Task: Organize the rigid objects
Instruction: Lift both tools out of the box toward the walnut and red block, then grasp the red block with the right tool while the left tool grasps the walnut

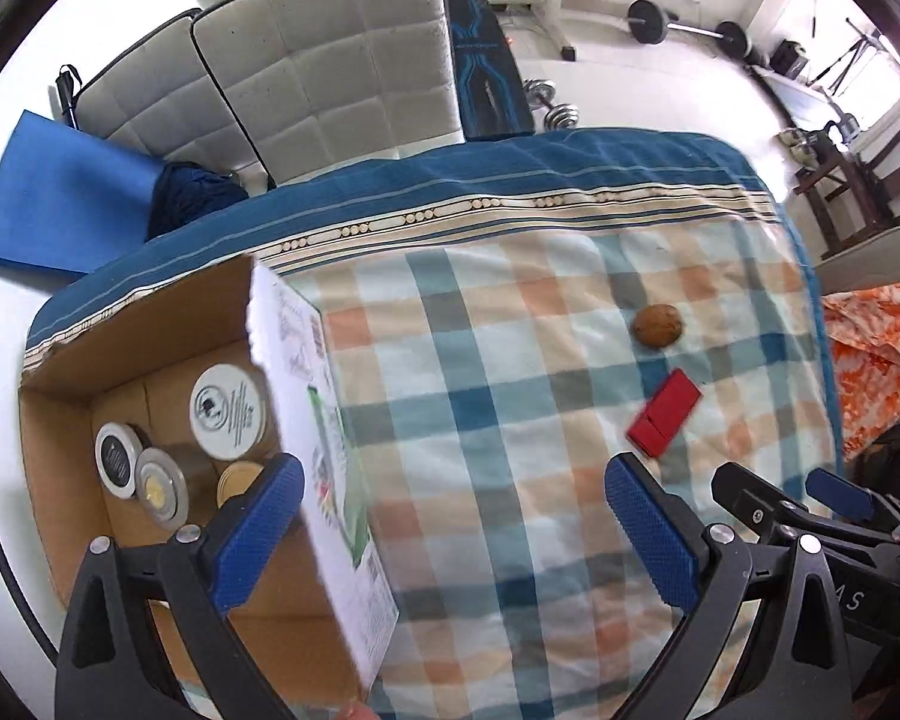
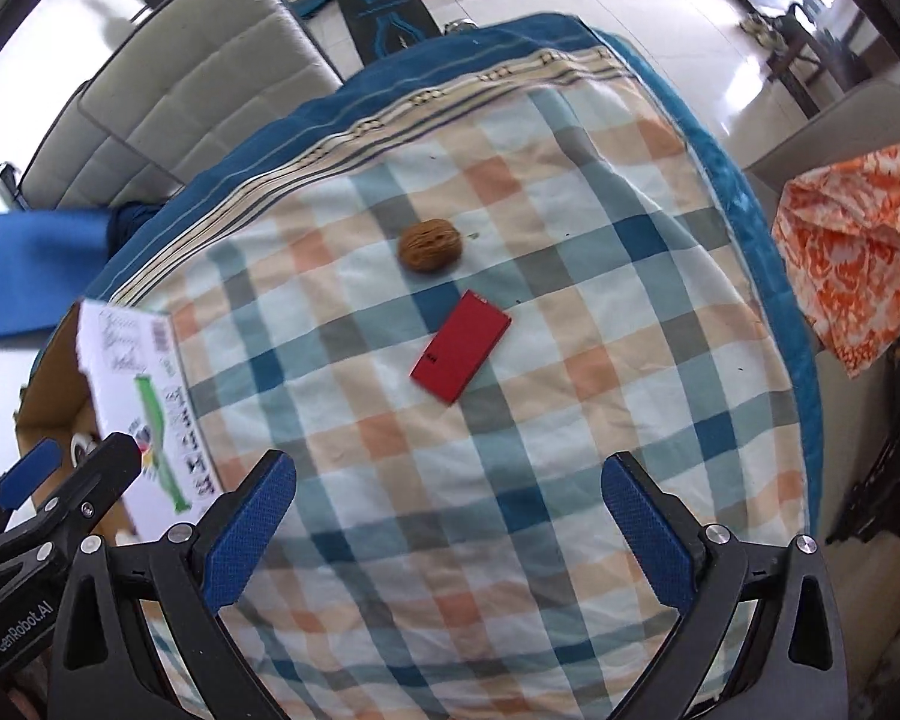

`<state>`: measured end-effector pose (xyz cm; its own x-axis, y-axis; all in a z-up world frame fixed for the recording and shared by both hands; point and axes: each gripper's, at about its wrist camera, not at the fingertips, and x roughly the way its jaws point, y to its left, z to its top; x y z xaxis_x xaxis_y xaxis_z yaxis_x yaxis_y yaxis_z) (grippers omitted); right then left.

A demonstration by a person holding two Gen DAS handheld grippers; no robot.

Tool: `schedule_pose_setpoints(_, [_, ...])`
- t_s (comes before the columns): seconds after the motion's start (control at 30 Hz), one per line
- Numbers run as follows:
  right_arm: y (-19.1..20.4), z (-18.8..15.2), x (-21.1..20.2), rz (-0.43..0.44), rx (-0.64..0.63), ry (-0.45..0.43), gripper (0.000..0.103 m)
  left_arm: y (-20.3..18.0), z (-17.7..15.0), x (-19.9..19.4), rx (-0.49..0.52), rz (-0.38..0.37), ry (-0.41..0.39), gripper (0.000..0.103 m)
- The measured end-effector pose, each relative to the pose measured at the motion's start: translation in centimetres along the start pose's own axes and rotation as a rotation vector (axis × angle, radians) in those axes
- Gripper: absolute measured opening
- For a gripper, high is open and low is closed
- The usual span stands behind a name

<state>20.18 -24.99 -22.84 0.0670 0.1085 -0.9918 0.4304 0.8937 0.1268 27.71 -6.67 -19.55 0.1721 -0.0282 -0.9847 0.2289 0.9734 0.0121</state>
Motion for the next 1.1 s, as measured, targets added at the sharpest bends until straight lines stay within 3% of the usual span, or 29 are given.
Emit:
schedule_pose_setpoints(0.13, [-0.5, 2.4, 4.3, 0.000, 0.047, 0.053, 0.095, -0.4, 2.0, 3.6, -0.008, 0.021, 0.045, 0.103])
schedule_pose_setpoints(0.3, [-0.6, 4.3, 9.1, -0.009, 0.088, 0.114, 0.065, -0.5, 3.9, 7.6, -0.017, 0.049, 0.098, 0.103])
schedule_pose_setpoints(0.37, [-0.6, 4.7, 10.8, 0.002, 0.114, 0.134, 0.060, -0.7, 4.3, 8.5, -0.012, 0.055, 0.111, 0.103])
schedule_pose_setpoints(0.47, [-0.3, 4.7, 11.6, -0.015, 0.121, 0.121, 0.057, -1.1, 4.5, 9.4, 0.001, 0.063, 0.122, 0.103])
schedule_pose_setpoints(0.53, [0.1, 4.5, 11.5, -0.047, 0.095, 0.111, 0.045, -1.4, 4.6, 9.8, 0.012, 0.060, 0.130, 0.103])
schedule_pose_setpoints(0.7, [-1.0, 3.5, 10.8, -0.059, 0.028, 0.130, 0.039, -3.2, 4.6, 9.3, 0.039, 0.026, 0.129, 0.103])
schedule_pose_setpoints(0.93, [-5.9, 2.9, 8.5, -0.104, 0.037, 0.088, 0.039, -7.4, 5.6, 8.5, 0.079, -0.058, 0.111, 0.103])
schedule_pose_setpoints(1.1, [-8.3, 2.9, 7.8, -0.231, 0.007, 0.048, 0.038, -10.7, 6.2, 9.1, 0.137, -0.057, 0.112, 0.103])
